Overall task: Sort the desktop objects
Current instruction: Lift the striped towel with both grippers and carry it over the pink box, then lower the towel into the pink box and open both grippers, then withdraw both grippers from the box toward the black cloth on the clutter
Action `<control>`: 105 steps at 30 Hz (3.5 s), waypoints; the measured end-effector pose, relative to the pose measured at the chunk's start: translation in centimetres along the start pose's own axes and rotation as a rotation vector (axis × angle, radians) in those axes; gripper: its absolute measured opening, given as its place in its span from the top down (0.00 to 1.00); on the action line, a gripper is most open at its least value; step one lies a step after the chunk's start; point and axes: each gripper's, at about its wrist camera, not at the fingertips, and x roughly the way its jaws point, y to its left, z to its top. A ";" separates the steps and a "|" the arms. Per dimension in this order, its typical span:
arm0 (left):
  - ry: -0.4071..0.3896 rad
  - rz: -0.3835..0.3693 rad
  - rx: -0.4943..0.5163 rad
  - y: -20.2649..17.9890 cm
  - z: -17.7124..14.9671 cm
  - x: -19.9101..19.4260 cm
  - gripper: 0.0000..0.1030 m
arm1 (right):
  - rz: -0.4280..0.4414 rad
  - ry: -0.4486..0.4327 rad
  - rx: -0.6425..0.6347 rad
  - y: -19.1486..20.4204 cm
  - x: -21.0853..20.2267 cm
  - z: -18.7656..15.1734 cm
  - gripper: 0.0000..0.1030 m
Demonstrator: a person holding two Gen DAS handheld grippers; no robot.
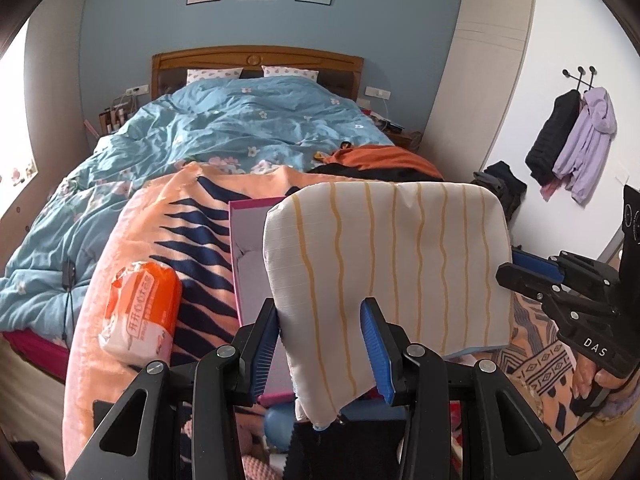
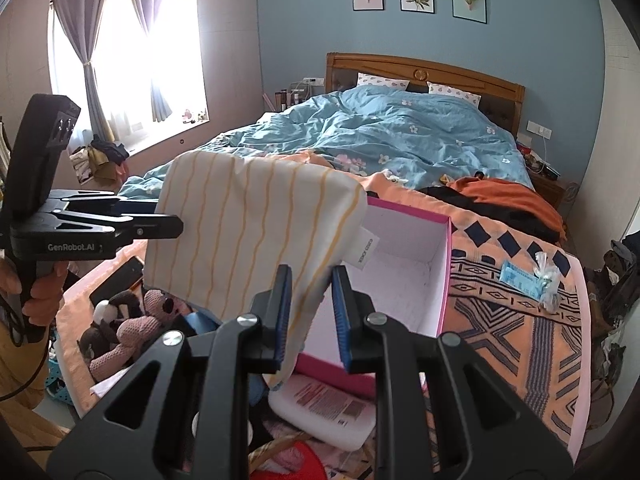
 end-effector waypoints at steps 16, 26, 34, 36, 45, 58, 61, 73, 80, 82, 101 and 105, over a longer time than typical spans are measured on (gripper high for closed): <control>0.060 0.020 -0.033 1.2 2.0 4.2 0.60 | -0.014 0.034 0.016 -2.0 4.0 1.8 0.78; 0.104 0.028 -0.050 1.8 2.7 6.9 0.60 | -0.012 0.070 0.034 -3.1 6.4 1.8 0.78; 0.143 0.047 -0.059 2.4 2.8 8.9 0.60 | -0.018 0.103 0.036 -3.5 8.3 2.0 0.78; 0.153 0.053 -0.064 2.7 2.8 9.4 0.60 | -0.019 0.111 0.032 -3.5 8.8 2.0 0.78; 0.199 0.099 -0.065 3.2 2.5 11.7 0.60 | -0.022 0.157 0.026 -3.5 11.2 2.1 0.78; 0.217 0.191 -0.015 2.8 3.0 13.6 0.60 | -0.017 0.226 0.055 -4.8 14.4 1.3 0.78; 0.224 0.217 0.015 2.4 3.0 14.0 0.60 | -0.021 0.236 0.059 -5.1 14.7 1.2 0.78; 0.265 0.333 0.105 0.9 2.5 16.4 0.59 | -0.055 0.323 0.050 -5.6 17.0 0.9 0.78; 0.267 0.337 0.100 1.3 2.6 16.5 0.59 | -0.091 0.396 0.034 -5.6 19.0 1.0 0.78; 0.262 0.342 0.109 1.2 2.6 16.5 0.59 | -0.101 0.417 0.027 -5.7 19.6 0.9 0.78; 0.236 0.284 0.109 1.0 2.3 16.0 0.49 | -0.127 0.472 -0.001 -5.2 20.9 1.1 0.78; 0.226 0.246 0.103 1.0 1.7 15.3 0.49 | -0.104 0.506 -0.005 -5.5 20.4 0.3 0.77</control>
